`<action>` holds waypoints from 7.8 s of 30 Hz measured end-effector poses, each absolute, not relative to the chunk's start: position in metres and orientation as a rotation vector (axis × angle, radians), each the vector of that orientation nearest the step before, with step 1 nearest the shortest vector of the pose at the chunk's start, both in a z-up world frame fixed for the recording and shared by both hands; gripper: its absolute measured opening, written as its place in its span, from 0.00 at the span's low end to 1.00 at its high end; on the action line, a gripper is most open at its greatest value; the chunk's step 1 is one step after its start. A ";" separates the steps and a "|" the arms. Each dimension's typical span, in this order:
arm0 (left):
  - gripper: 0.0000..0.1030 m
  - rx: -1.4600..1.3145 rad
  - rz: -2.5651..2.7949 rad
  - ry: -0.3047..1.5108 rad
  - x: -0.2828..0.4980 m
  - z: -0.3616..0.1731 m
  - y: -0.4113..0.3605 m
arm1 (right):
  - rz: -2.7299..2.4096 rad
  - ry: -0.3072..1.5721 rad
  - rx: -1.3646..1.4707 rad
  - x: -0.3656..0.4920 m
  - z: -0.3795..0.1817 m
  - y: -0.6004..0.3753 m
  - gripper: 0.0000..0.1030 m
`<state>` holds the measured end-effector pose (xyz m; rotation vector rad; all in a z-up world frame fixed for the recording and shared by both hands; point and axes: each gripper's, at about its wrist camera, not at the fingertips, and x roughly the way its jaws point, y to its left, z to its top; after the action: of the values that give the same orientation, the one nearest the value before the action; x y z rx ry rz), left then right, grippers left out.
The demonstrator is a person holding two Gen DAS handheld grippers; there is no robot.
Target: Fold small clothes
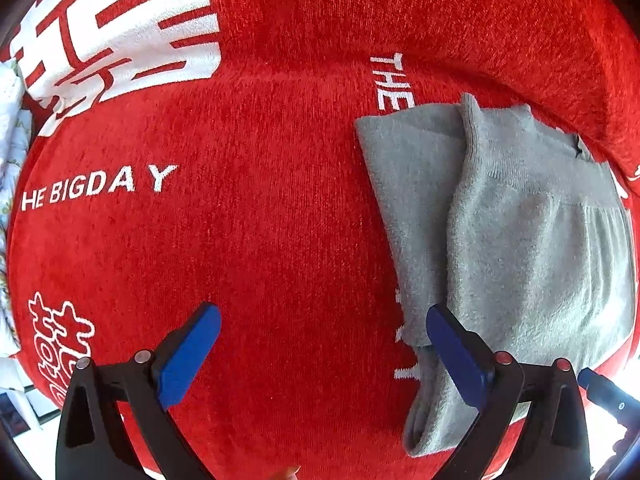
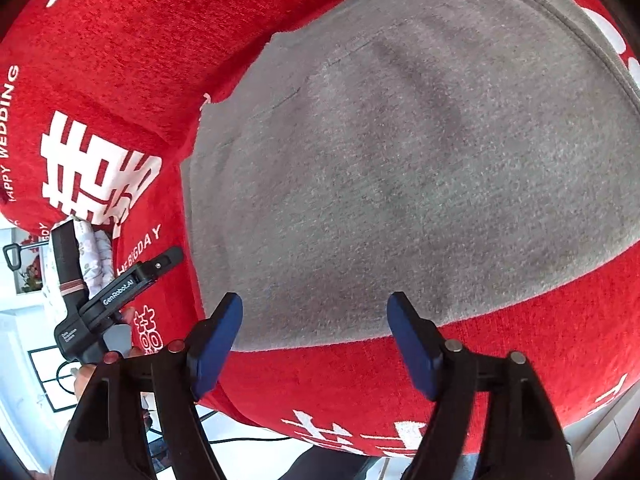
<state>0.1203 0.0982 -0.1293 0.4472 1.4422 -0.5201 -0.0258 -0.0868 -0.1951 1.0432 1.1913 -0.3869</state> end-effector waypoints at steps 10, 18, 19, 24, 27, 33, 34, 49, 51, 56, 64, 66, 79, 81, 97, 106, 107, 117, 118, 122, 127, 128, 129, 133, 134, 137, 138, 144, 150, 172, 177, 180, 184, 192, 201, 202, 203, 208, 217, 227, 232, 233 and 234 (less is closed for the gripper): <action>1.00 0.371 -0.521 1.503 0.125 -0.138 0.112 | -0.250 1.180 1.225 -0.035 -0.219 -0.068 0.76; 1.00 0.273 -0.577 1.538 0.124 -0.137 0.126 | -0.262 0.986 1.542 -0.068 -0.259 -0.062 0.76; 1.00 0.256 -0.598 1.544 0.124 -0.137 0.128 | -0.264 0.941 1.572 -0.069 -0.261 -0.062 0.76; 1.00 0.141 -0.667 1.582 0.120 -0.138 0.134 | -0.274 0.785 1.661 -0.062 -0.270 -0.066 0.76; 1.00 0.072 -0.716 1.625 0.119 -0.144 0.132 | -0.275 0.732 1.699 -0.051 -0.274 -0.066 0.57; 1.00 -0.060 -0.849 1.723 0.122 -0.151 0.109 | -0.185 0.655 1.732 -0.040 -0.261 -0.081 0.08; 1.00 -0.068 -0.870 1.728 0.123 -0.151 0.104 | -0.154 0.636 1.715 -0.037 -0.252 -0.084 0.08; 0.97 0.003 -0.959 1.744 0.112 -0.154 0.027 | -0.086 0.900 1.524 -0.034 -0.231 -0.082 0.12; 0.92 0.051 -0.937 1.747 0.110 -0.158 0.026 | -0.103 1.032 1.460 -0.036 -0.232 -0.079 0.20; 0.84 0.143 -0.922 1.728 0.103 -0.154 0.018 | -0.075 1.160 1.263 -0.043 -0.207 -0.097 0.53; 0.22 0.259 -0.830 1.633 0.104 -0.141 0.017 | -0.287 1.090 0.987 -0.027 -0.173 -0.182 0.02; 0.19 0.228 -0.836 1.616 0.103 -0.134 0.020 | -0.297 1.178 0.917 -0.012 -0.195 -0.189 0.02; 0.16 -0.034 -1.085 1.555 0.064 -0.046 -0.059 | -0.115 1.111 1.121 -0.048 -0.211 -0.221 0.05; 0.16 -0.001 -1.143 1.529 0.042 -0.036 -0.091 | -0.120 1.051 1.153 -0.062 -0.200 -0.239 0.05; 0.78 0.408 -1.221 1.374 -0.077 -0.050 -0.197 | -0.279 0.813 1.473 -0.190 -0.222 -0.331 0.36; 0.78 0.442 -1.017 1.302 -0.036 -0.042 -0.154 | -0.170 0.411 1.853 -0.229 -0.249 -0.348 0.64; 0.78 0.460 -0.955 1.316 -0.026 -0.051 -0.144 | -0.148 0.396 1.873 -0.229 -0.251 -0.348 0.64; 0.78 0.505 -0.742 1.363 -0.002 -0.092 -0.093 | -0.191 0.802 1.378 -0.148 -0.196 -0.340 0.15; 0.78 0.501 -0.759 1.364 -0.003 -0.091 -0.091 | -0.176 0.767 1.343 -0.150 -0.184 -0.337 0.15; 0.78 0.516 -0.814 1.367 -0.016 -0.097 -0.096 | -0.213 0.774 1.273 -0.174 -0.169 -0.332 0.15; 0.90 0.547 -0.806 1.343 -0.026 -0.105 -0.093 | -0.372 0.900 1.274 -0.189 -0.210 -0.336 0.16; 0.90 0.547 -0.804 1.345 -0.026 -0.105 -0.091 | -0.381 0.898 1.276 -0.186 -0.207 -0.336 0.18; 0.90 0.550 -0.798 1.343 -0.027 -0.103 -0.089 | -0.404 0.913 1.250 -0.187 -0.202 -0.335 0.18; 0.90 0.580 -0.773 1.321 -0.031 -0.094 -0.082 | -0.459 0.997 1.092 -0.168 -0.169 -0.324 0.23; 0.90 0.581 -0.770 1.319 -0.031 -0.092 -0.081 | -0.437 0.996 1.092 -0.167 -0.162 -0.322 0.26; 0.90 0.569 -0.752 1.334 -0.028 -0.088 -0.079 | -0.373 0.974 1.162 -0.173 -0.157 -0.324 0.51; 0.90 0.560 -0.743 1.334 -0.028 -0.086 -0.076 | -0.372 0.972 1.156 -0.173 -0.155 -0.323 0.51; 0.90 0.516 -0.697 1.309 -0.014 -0.086 -0.089 | -0.377 0.980 1.229 -0.149 -0.182 -0.355 0.15; 0.90 0.543 -0.704 1.296 -0.023 -0.090 -0.091 | -0.397 1.076 1.006 -0.134 -0.168 -0.346 0.07; 0.90 0.594 -0.768 1.396 -0.070 -0.108 -0.052 | -0.342 1.303 0.879 -0.159 -0.179 -0.248 0.02; 0.90 0.588 -0.772 1.404 -0.070 -0.106 -0.048 | -0.382 1.252 0.945 -0.173 -0.177 -0.244 0.02; 0.90 0.599 -0.782 1.389 -0.070 -0.102 -0.044 | -0.411 1.264 0.921 -0.177 -0.170 -0.240 0.02; 0.90 0.598 -0.780 1.387 -0.069 -0.097 -0.037 | -0.459 1.251 0.952 -0.181 -0.164 -0.238 0.02; 0.90 0.616 -0.776 1.366 -0.064 -0.088 -0.027 | -0.568 1.185 0.998 -0.205 -0.140 -0.230 0.07; 1.00 0.581 -0.776 1.335 -0.056 -0.084 -0.010 | -0.565 1.133 1.018 -0.203 -0.126 -0.208 0.19; 1.00 0.585 -0.774 1.333 -0.056 -0.083 -0.010 | -0.557 1.130 1.021 -0.202 -0.126 -0.206 0.24; 1.00 0.588 -0.770 1.332 -0.054 -0.084 -0.010 | -0.550 1.128 1.022 -0.201 -0.126 -0.204 0.37; 1.00 0.604 -0.752 1.348 -0.045 -0.086 -0.018 | -0.523 1.128 1.012 -0.193 -0.126 -0.204 0.55; 1.00 0.544 -0.694 1.398 -0.028 -0.084 -0.044 | -0.472 1.144 0.983 -0.168 -0.119 -0.253 0.61; 1.00 0.478 -0.671 1.509 -0.015 -0.101 -0.072 | -0.424 1.173 1.011 -0.148 -0.132 -0.306 0.64; 1.00 0.451 -0.656 1.524 -0.003 -0.106 -0.076 | -0.386 1.159 1.038 -0.145 -0.137 -0.330 0.65; 1.00 0.440 -0.671 1.532 0.000 -0.106 -0.077 | -0.380 1.154 1.043 -0.146 -0.137 -0.333 0.70; 1.00 0.415 -0.692 1.538 0.003 -0.106 -0.077 | -0.374 1.148 1.050 -0.147 -0.139 -0.338 0.72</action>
<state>0.0033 -0.0773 -0.1065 0.4154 1.5382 -0.6925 -0.1466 -0.3381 -0.1387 1.0501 1.1478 -0.3739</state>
